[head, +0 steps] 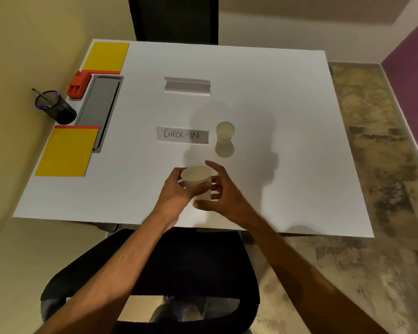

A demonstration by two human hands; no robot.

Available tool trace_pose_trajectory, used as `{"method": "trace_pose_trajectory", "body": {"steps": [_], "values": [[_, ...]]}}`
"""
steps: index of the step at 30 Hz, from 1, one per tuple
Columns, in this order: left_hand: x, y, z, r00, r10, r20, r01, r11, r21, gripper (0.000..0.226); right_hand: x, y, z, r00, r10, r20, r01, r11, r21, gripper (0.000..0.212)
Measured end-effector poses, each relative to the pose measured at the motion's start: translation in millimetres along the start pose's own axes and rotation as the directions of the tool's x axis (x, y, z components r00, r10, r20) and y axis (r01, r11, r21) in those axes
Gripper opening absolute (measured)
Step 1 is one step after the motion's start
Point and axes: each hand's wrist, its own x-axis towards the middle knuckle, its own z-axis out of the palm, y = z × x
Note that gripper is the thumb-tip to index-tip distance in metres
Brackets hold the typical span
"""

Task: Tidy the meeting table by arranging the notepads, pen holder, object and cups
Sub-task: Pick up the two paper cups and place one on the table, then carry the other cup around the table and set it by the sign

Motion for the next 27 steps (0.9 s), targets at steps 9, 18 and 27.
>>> {"method": "trace_pose_trajectory", "body": {"steps": [9, 18, 27], "values": [[-62, 7, 3, 0.943, 0.173, 0.284, -0.246, 0.938, 0.245, 0.084, -85, -25, 10, 0.952, -0.062, -0.299, 0.022, 0.99, -0.136, 0.088], [-118, 10, 2, 0.779, 0.366, 0.509, -0.595, 0.689, 0.415, 0.102, -180, -46, 31, 0.75, -0.008, -0.661, -0.095, 0.988, -0.119, 0.083], [-164, 18, 46, 0.6, 0.279, 0.75, -0.671, 0.686, 0.281, 0.094, -284, -46, 26, 0.518, 0.01, -0.855, -0.085, 0.996, -0.04, 0.084]]}}
